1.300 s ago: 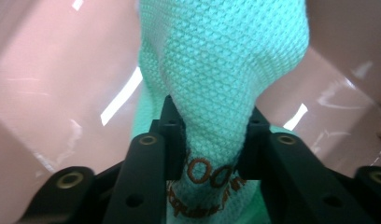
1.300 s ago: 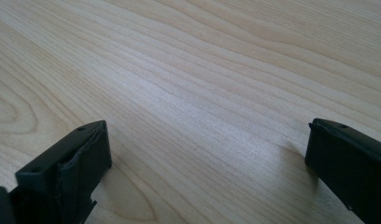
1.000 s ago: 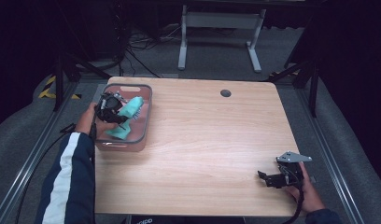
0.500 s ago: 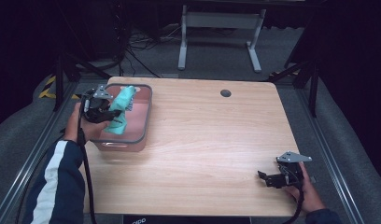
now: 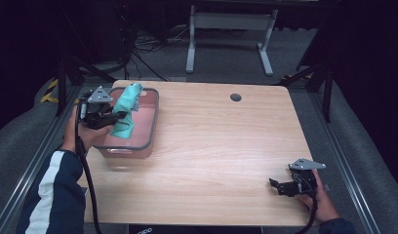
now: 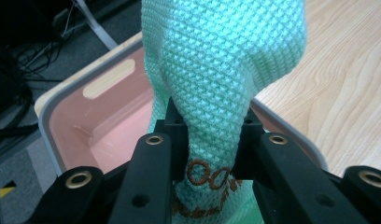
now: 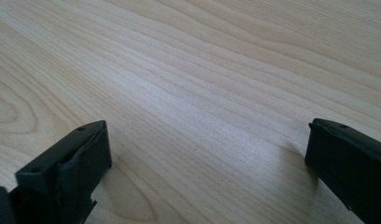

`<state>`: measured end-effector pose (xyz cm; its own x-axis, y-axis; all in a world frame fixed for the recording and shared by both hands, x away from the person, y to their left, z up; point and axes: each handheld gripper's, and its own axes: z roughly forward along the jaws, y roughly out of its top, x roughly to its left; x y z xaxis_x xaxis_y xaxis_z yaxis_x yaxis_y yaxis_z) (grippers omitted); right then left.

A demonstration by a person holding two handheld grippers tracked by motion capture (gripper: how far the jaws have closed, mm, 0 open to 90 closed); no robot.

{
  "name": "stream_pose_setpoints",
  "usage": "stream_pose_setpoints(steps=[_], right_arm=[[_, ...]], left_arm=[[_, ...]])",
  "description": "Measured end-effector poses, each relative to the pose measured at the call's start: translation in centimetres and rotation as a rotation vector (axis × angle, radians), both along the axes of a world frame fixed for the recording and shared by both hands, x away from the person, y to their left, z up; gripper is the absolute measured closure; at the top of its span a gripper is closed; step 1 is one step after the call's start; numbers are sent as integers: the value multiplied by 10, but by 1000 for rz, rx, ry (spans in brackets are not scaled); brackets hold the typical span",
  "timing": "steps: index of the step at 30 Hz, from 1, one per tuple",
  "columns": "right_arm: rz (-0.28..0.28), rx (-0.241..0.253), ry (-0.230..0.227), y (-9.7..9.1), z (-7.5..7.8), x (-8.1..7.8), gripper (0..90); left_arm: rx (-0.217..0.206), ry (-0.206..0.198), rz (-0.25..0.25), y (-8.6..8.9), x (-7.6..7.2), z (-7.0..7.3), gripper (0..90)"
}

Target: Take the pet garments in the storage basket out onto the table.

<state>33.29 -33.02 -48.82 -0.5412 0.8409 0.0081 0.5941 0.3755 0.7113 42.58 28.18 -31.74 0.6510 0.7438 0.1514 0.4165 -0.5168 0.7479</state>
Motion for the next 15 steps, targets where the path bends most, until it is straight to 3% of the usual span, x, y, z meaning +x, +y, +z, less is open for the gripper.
stream_pose_setpoints(steps=[3, 4, 15], right_arm=[[0, 0, 0, 0, 0, 0, 7], [0, 0, 0, 0, 0, 0, 7], [0, 0, 0, 0, 0, 0, 7]], left_arm=[[-19, -6, -9, -4, -5, 5, 739], [2, -5, -23, -4, -5, 7, 739], [-9, -24, -64, -22, -13, 16, 742]])
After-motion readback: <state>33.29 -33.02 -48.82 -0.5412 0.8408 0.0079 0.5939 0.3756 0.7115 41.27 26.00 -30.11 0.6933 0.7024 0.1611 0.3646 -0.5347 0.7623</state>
